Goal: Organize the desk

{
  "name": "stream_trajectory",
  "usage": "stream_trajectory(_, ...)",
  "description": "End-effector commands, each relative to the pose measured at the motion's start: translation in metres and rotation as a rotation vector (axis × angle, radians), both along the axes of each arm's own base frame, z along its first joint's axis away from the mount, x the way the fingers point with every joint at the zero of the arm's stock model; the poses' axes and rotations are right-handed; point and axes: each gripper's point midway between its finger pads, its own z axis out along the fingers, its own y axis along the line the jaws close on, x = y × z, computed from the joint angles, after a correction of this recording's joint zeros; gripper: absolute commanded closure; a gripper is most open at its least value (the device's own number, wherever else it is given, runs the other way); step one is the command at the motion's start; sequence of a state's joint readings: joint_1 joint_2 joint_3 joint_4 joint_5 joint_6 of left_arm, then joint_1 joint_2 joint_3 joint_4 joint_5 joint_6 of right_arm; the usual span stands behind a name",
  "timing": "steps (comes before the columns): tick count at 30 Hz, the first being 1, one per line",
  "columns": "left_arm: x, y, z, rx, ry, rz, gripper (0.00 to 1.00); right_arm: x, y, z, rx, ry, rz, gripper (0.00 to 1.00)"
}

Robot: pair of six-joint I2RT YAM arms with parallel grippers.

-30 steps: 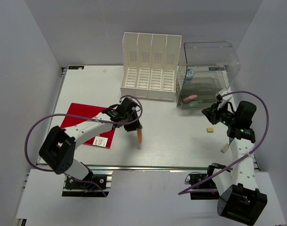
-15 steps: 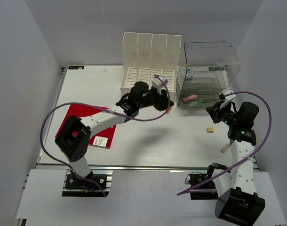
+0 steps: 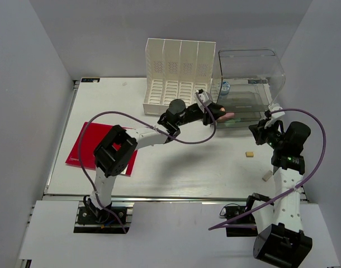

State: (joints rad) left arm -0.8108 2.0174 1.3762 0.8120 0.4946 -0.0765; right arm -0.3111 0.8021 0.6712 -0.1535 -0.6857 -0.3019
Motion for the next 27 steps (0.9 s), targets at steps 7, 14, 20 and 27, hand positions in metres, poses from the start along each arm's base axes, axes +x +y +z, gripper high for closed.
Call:
stream_trajectory(7,0.015,-0.027,0.016,-0.048,-0.148,0.055,1.00,0.003,-0.004,0.010,-0.007,-0.048,-0.010,0.98)
stream_trajectory(14,0.034,-0.043,-0.009,-0.010,-0.171,0.159,1.00,0.002,-0.004,0.010,-0.003,-0.051,-0.002,0.97)
stream_trajectory(20,0.052,-0.045,-0.032,0.051,-0.143,0.227,1.00,0.000,-0.004,0.010,-0.001,-0.054,0.004,0.94)
stream_trajectory(27,0.058,-0.043,-0.040,0.073,-0.106,0.256,0.57,-0.002,-0.001,0.007,0.001,-0.047,0.037,0.75)
